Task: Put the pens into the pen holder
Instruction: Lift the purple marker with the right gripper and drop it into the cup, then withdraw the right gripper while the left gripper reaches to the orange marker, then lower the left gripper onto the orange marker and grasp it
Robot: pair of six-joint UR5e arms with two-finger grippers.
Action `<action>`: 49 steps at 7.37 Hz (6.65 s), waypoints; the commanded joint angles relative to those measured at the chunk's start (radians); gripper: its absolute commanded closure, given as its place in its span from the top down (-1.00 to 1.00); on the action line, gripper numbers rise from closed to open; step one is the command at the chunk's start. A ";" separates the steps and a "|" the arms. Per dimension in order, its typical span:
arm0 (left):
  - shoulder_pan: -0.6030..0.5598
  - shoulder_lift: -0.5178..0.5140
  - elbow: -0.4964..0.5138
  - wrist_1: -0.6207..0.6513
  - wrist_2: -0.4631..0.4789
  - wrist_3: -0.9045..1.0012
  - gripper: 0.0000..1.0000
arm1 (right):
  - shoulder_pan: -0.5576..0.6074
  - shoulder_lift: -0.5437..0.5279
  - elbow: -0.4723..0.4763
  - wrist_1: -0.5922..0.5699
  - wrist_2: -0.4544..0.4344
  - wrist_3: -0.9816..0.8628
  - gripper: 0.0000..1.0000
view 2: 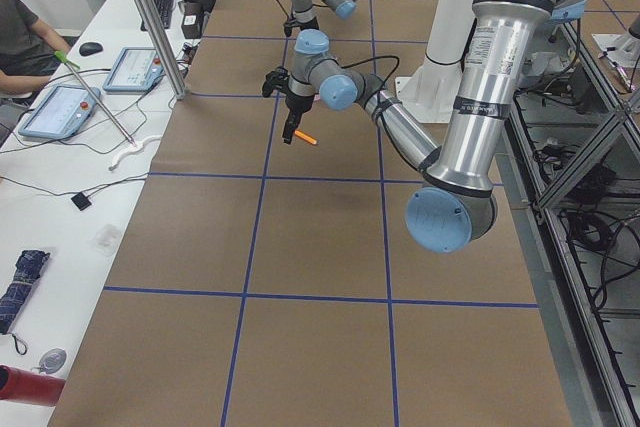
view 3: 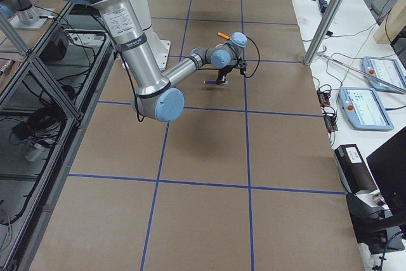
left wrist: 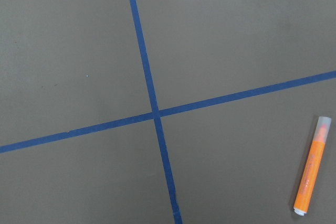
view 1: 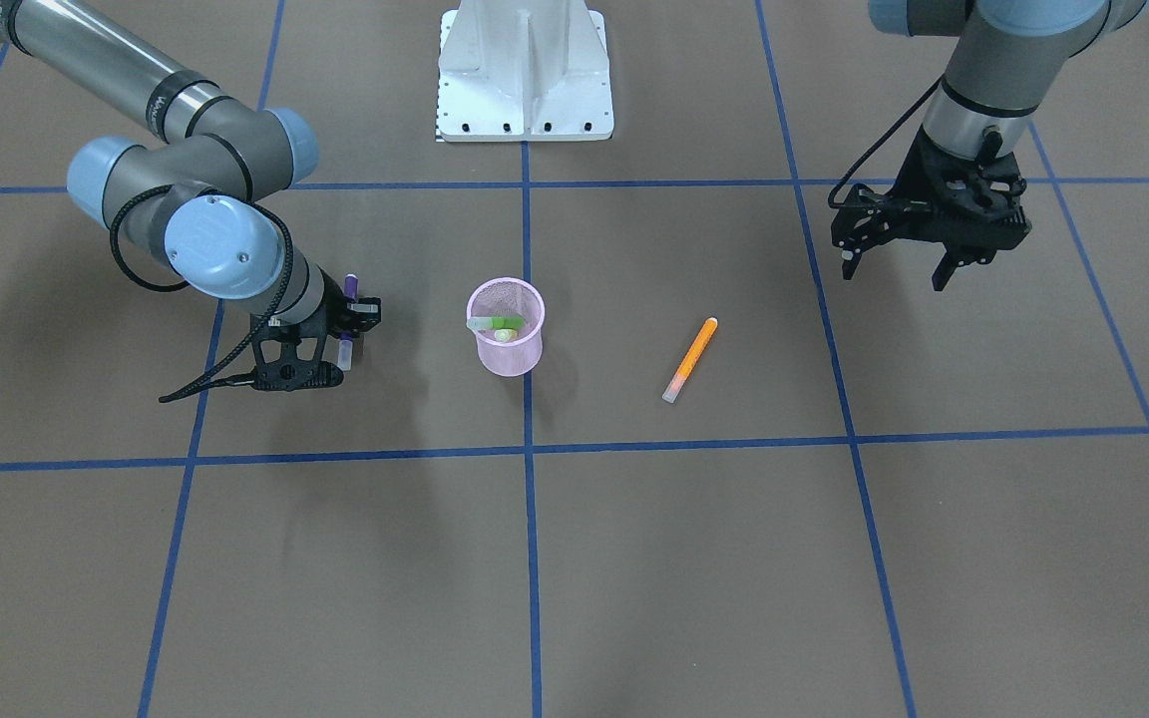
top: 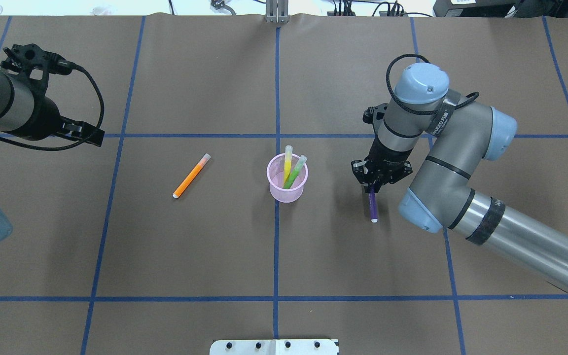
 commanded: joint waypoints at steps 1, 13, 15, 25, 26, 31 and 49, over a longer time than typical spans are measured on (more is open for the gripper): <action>-0.005 -0.002 0.000 -0.007 -0.002 0.003 0.98 | -0.045 -0.023 0.238 -0.001 -0.259 0.221 -1.00; 0.000 -0.005 0.017 -0.009 -0.006 0.003 0.98 | -0.305 0.136 0.244 0.004 -0.974 0.685 -1.00; 0.000 -0.005 0.024 -0.010 -0.006 0.004 0.98 | -0.317 0.132 0.244 0.006 -0.985 0.675 -1.00; 0.059 -0.327 0.390 0.060 -0.227 0.096 0.98 | 0.180 -0.130 0.318 -0.001 -0.139 0.081 0.96; 0.081 -0.395 0.450 0.120 -0.226 0.186 0.84 | 0.240 -0.193 0.308 -0.001 -0.070 -0.027 0.96; 0.184 -0.583 0.667 0.241 -0.131 0.455 0.36 | 0.365 -0.304 0.235 0.001 0.018 -0.318 0.96; 0.184 -0.595 0.713 0.240 -0.103 0.504 -1.00 | 0.365 -0.309 0.235 0.009 0.012 -0.316 0.96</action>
